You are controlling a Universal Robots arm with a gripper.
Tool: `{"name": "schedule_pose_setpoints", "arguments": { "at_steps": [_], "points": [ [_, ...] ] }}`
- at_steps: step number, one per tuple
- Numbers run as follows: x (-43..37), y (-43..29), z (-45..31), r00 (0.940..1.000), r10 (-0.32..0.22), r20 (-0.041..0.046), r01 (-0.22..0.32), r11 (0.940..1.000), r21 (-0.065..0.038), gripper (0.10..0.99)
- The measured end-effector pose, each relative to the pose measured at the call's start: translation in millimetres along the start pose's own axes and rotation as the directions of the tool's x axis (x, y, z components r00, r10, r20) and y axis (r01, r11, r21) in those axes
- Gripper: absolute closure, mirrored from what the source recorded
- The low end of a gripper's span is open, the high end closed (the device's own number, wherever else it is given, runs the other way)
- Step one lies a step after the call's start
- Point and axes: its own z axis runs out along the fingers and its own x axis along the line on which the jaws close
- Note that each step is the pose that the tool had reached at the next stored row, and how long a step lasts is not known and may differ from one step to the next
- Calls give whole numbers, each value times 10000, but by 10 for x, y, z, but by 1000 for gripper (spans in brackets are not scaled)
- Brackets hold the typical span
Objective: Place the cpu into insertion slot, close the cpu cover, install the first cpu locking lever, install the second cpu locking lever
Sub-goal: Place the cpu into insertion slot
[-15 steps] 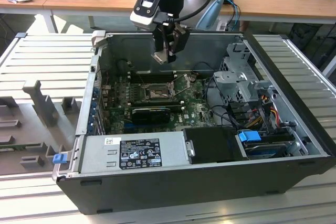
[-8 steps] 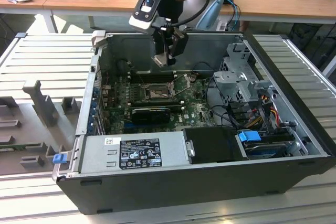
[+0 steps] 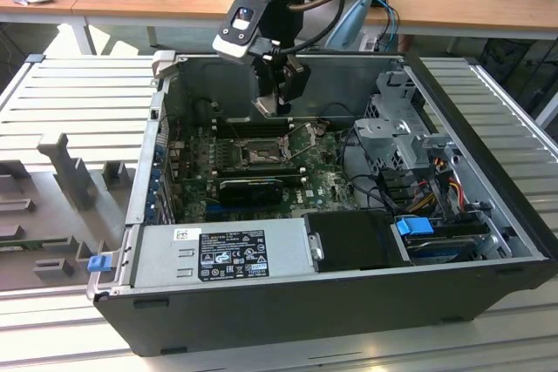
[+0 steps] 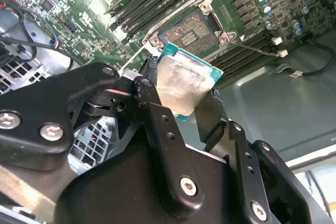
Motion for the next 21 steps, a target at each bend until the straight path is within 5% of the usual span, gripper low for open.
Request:
{"name": "schedule_pose_setpoints", "arguments": {
  "at_steps": [3,12,19,21],
  "points": [
    [-1,-3,32,9978,655,55,-655,9979,-15,561],
    [-2,-14,160,9962,865,76,-865,9962,-17,561],
    [-3,-19,219,9784,2060,180,-2059,9786,-53,561],
    [-4,-22,244,9634,2671,234,-2670,9637,-73,561]
  ]
}}
